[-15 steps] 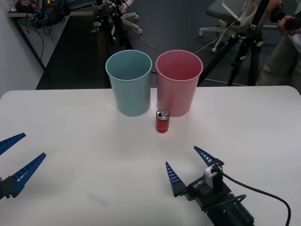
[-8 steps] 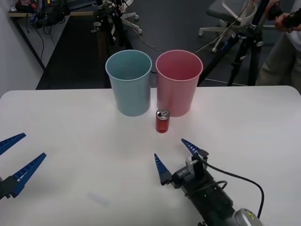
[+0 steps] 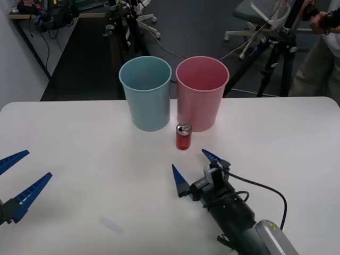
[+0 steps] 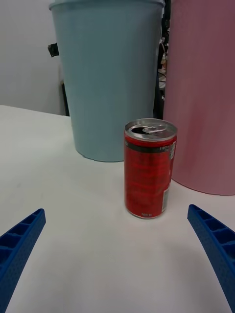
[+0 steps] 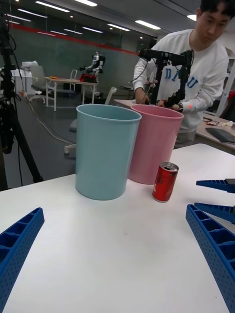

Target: Grasp the object on the table and drop it into the matching bin: aluminum can to the light blue bin, PET bottle to the pink bin.

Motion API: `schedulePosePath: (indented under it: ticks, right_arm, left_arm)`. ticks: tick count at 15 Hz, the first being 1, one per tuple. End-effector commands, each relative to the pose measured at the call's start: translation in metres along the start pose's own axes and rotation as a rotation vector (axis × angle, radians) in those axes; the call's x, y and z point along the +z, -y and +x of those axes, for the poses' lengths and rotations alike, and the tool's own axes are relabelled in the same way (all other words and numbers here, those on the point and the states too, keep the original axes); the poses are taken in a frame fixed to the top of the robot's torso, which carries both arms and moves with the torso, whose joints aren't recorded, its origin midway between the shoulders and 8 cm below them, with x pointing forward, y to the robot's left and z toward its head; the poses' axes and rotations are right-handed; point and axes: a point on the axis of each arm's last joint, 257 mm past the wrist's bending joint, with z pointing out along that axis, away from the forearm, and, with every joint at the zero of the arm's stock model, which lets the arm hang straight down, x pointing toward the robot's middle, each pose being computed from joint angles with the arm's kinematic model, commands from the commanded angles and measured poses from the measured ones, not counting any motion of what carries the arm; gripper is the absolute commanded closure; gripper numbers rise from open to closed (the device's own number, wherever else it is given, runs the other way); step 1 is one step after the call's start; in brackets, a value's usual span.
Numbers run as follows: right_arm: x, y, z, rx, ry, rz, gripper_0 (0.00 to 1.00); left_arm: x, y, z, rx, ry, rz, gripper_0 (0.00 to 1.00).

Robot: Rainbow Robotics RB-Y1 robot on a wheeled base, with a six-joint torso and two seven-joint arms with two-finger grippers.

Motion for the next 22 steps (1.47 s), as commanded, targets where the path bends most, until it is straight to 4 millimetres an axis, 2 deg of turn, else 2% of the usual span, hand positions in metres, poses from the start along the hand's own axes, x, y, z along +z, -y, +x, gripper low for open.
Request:
schedulePosePath:
  ticks: [1, 3, 5, 10, 15, 22]
  right_arm:
    - [0.006, 0.002, -0.001, 0.007, 0.011, -0.006, 0.0]
    - [0.012, 0.003, -0.002, 0.02, 0.028, -0.024, 0.0]
    - [0.016, 0.015, -0.002, 0.013, 0.042, -0.024, 0.0]
    - [0.025, 0.03, 0.008, 0.02, 0.041, -0.021, 0.0]
    - [0.03, 0.029, 0.008, 0.025, 0.04, -0.022, 0.0]
    - [0.053, 0.028, 0.008, 0.027, 0.024, -0.016, 0.0]
  left_arm:
    - [0.0, 0.0, 0.0, 0.0, 0.0, 0.0, 0.0]
    - [0.0, 0.0, 0.0, 0.0, 0.0, 0.0, 0.0]
    - [0.0, 0.0, 0.0, 0.0, 0.0, 0.0, 0.0]
    - [0.0, 0.0, 0.0, 0.0, 0.0, 0.0, 0.0]
    - [0.0, 0.0, 0.0, 0.0, 0.0, 0.0, 0.0]
    - [0.0, 0.0, 0.0, 0.0, 0.0, 0.0, 0.0]
